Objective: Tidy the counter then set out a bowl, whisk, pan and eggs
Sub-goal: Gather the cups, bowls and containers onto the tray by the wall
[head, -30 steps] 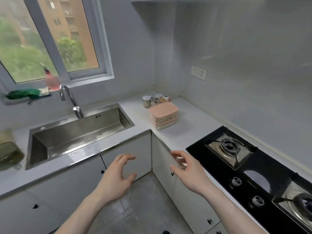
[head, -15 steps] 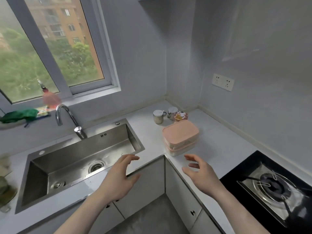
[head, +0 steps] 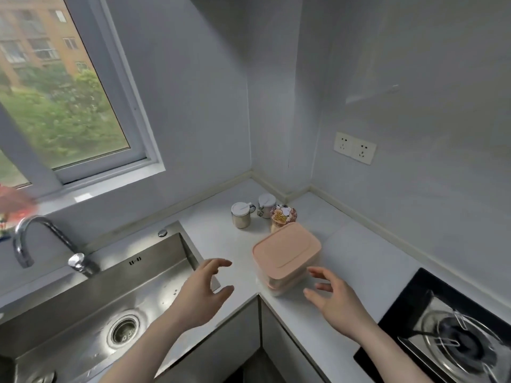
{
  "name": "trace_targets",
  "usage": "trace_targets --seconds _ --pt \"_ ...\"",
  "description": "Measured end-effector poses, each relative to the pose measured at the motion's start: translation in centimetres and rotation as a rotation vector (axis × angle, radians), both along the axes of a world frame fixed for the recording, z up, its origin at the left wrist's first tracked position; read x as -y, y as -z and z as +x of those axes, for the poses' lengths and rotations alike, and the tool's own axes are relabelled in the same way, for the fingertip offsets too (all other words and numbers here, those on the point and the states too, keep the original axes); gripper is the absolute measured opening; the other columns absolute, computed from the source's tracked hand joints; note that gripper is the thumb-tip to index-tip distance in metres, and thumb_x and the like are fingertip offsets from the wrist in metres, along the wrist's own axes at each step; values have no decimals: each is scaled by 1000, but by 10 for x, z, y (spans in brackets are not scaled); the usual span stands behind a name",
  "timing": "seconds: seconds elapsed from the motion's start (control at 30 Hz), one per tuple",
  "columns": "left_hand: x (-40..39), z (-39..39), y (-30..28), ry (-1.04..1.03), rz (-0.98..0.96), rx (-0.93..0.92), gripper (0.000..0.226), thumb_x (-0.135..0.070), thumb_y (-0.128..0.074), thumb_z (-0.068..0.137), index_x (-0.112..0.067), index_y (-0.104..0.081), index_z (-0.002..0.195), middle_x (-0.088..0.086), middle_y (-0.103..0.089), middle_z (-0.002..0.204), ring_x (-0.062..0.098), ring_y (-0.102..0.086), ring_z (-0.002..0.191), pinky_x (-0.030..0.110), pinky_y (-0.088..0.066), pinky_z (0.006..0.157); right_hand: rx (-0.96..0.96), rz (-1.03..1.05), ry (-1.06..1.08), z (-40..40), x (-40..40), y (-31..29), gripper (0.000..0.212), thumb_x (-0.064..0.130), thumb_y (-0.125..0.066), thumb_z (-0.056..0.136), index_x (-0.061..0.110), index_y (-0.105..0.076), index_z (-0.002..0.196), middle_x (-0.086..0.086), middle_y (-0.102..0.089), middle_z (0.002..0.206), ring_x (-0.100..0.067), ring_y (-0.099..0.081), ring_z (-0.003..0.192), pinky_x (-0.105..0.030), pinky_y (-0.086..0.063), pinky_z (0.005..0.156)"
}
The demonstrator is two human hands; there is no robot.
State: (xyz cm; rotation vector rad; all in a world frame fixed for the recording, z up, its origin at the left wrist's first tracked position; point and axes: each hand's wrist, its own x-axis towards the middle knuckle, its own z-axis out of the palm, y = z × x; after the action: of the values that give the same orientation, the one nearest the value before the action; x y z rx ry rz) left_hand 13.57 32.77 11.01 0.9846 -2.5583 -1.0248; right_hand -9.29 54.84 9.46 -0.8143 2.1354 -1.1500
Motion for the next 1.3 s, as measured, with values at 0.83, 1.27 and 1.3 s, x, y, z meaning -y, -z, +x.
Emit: trace_targets --seconds 0.83,1.27,1.3 --pt "161 -225 104 176 798 405 73 -72 -56 84 -28 -52 142 -6 -58 136 20 -55 124 44 -45 108 552 166 653 -39 123 94 97 61 -67 86 25 -18 160 -2 -41 155 -24 -56 127 -43 -54 101" --pt "137 -231 114 206 930 503 62 -67 -40 96 -25 -45 142 -3 -60 130 21 -58 118 42 -44 104 868 31 802 -21 142 115 42 54 -51 95 27 -67 123 4 -78 105 -23 -70 103 -33 -54 81" --pt "137 -229 112 225 930 511 62 -67 -40 96 -24 -46 141 -3 -61 128 20 -59 115 41 -46 103 866 29 811 -19 140 112 39 52 -52 96 27 -67 122 4 -77 106 -22 -69 103 -32 -53 80"
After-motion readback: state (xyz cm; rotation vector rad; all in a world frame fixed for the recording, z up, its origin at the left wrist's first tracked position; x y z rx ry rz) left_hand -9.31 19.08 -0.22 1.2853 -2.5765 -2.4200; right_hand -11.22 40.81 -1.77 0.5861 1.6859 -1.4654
